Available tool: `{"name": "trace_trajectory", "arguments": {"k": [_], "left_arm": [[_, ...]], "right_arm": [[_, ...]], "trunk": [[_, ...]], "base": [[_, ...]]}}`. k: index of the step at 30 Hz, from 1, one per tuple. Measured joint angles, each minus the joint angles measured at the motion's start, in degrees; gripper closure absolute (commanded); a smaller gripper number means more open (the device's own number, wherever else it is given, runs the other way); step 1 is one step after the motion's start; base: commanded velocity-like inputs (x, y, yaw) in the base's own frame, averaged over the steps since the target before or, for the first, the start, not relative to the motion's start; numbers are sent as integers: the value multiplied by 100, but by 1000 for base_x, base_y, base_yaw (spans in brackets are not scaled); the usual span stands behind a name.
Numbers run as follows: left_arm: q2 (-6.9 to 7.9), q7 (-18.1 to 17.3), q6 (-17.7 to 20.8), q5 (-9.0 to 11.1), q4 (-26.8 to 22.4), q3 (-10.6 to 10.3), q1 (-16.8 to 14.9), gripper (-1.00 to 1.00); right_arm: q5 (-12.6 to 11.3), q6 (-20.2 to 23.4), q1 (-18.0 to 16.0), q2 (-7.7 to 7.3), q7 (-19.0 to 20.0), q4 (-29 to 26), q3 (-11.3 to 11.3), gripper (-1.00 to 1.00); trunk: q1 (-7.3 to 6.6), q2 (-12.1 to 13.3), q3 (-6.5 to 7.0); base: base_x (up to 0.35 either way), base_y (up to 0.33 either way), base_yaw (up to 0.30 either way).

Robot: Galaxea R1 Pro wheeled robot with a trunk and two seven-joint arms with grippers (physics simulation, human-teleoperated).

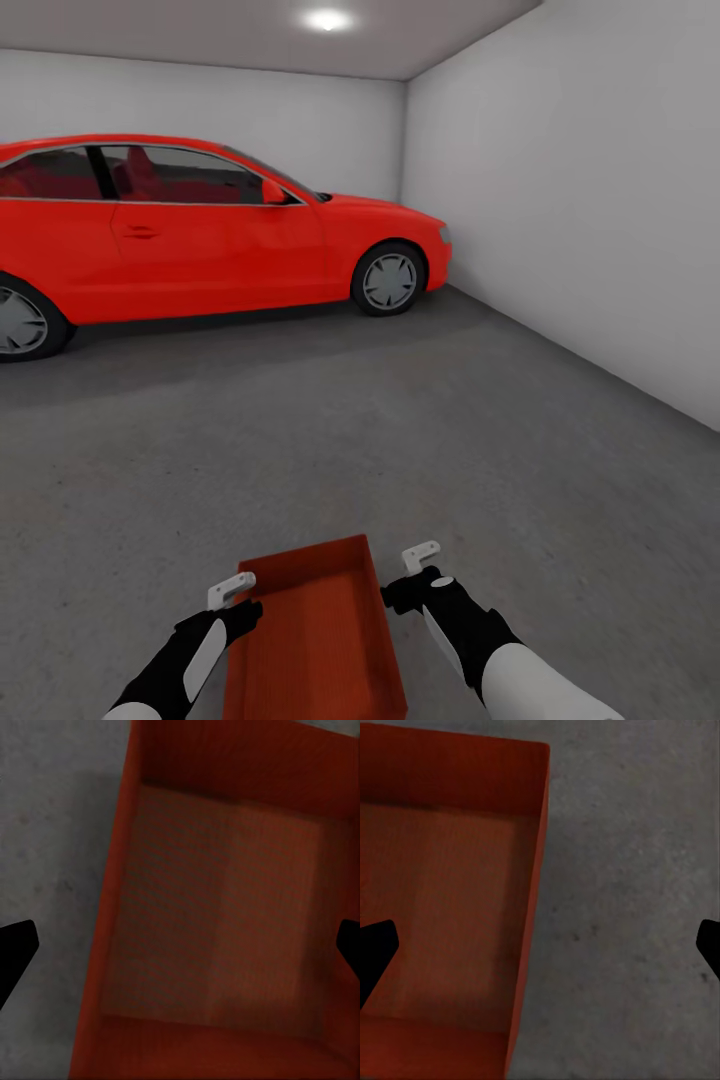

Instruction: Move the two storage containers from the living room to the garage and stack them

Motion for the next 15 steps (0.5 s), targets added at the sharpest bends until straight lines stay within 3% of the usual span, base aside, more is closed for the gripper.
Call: {"name": "trace_trajectory", "arguments": {"k": [15], "left_arm": [[0, 1, 0, -1, 0, 8, -1, -100]], "right_arm": [[0, 0, 1, 0, 0, 0, 4, -100]], "trunk": [[-330, 602, 269]], "base": [[0, 0, 0]]}}
